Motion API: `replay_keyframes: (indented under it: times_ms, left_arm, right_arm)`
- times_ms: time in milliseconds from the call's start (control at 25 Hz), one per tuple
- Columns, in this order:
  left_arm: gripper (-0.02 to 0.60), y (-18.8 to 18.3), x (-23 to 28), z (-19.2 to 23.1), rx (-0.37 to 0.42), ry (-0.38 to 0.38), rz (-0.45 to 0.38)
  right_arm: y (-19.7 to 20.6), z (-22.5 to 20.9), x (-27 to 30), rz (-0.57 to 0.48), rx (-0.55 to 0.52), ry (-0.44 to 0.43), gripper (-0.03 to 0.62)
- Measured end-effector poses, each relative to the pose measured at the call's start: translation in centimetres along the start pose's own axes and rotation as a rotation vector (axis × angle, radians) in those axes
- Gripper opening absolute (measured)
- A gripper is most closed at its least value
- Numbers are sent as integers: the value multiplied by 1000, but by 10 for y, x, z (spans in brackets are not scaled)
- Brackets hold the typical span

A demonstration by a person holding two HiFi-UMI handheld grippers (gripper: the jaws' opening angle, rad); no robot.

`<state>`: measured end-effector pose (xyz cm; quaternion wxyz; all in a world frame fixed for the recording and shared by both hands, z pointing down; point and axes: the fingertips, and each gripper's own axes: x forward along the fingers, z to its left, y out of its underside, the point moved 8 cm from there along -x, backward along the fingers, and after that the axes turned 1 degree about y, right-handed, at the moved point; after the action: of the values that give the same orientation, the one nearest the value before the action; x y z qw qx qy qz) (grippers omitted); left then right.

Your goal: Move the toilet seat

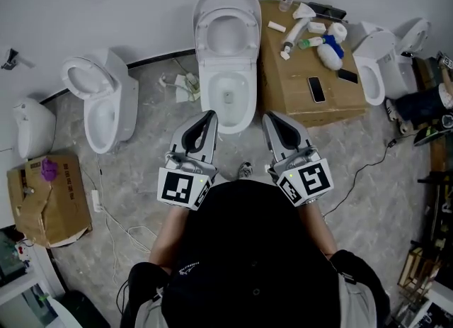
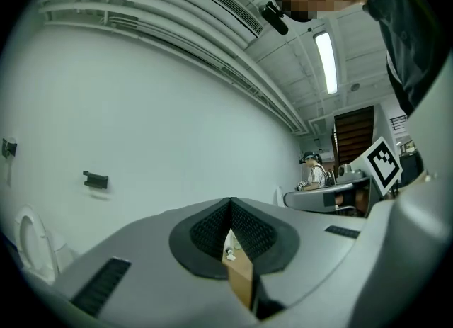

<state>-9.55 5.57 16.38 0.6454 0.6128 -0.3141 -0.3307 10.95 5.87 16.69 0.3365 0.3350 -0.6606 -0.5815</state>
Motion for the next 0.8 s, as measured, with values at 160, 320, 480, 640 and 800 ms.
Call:
replay_keyframes:
  times_ms: [160, 320, 480, 640, 800]
  left_arm:
    - [8, 5, 6, -26, -7, -20, 1]
    - [8, 12, 11, -44, -15, -26, 17]
    - [9, 8, 17, -48, 4, -17, 17]
    - [8, -3, 12, -46, 6, -37, -21]
    - [9, -4, 7, -47, 8, -66, -38]
  right_arm:
    - [4, -18, -17, 14, 7, -20, 12]
    - [8, -27, -31, 20, 3, -43, 12]
    - [4, -37, -35, 7, 24, -35, 12]
    - [-18, -50, -46, -20, 19, -34, 12]
    - [-44, -69, -58, -37, 37, -30, 12]
